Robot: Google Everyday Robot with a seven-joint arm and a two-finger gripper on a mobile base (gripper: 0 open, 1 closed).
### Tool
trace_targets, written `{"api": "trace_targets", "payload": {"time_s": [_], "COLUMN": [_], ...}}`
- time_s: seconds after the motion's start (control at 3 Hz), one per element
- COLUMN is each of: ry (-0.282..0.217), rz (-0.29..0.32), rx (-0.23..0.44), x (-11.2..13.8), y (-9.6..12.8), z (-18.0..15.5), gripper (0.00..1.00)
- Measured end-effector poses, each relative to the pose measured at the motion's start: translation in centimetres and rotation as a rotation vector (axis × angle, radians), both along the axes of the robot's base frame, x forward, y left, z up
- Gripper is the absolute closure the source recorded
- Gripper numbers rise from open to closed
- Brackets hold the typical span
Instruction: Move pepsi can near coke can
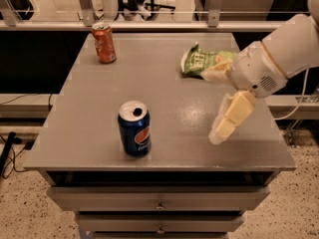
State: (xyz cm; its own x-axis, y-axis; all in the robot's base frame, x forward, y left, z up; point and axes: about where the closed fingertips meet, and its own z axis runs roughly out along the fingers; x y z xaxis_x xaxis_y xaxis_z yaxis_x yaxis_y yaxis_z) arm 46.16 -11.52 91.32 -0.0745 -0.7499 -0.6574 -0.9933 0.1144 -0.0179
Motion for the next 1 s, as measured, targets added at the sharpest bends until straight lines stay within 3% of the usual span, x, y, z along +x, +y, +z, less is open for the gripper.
{"api": "trace_targets", "payload": {"time_s": [0.67, 1.0], "ry": [0.146, 0.165], "rz": [0.101, 0.124], "rx": [0.394, 0.485], "x": [-2.0, -2.1], "y": [10.1, 12.5], "z": [-2.1, -2.3], "gripper": [0.00, 0.00]}}
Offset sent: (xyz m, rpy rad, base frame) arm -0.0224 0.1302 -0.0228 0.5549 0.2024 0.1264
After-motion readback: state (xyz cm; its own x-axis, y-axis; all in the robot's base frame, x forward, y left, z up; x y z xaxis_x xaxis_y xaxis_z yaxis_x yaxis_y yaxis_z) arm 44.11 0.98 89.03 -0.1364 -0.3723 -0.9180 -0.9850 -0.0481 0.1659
